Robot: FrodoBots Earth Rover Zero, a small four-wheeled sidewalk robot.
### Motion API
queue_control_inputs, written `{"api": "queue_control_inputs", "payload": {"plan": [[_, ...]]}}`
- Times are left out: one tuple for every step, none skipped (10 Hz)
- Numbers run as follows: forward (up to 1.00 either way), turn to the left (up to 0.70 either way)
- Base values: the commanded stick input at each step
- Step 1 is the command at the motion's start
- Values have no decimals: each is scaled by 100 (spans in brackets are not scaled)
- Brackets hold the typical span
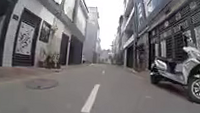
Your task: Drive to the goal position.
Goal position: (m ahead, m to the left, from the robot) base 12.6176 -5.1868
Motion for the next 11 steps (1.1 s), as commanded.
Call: {"api": "queue_control_inputs", "payload": {"plan": [[85,0],[85,0],[85,0],[85,0],[85,0],[85,0],[85,0],[85,0],[85,0],[85,0],[85,0]]}}
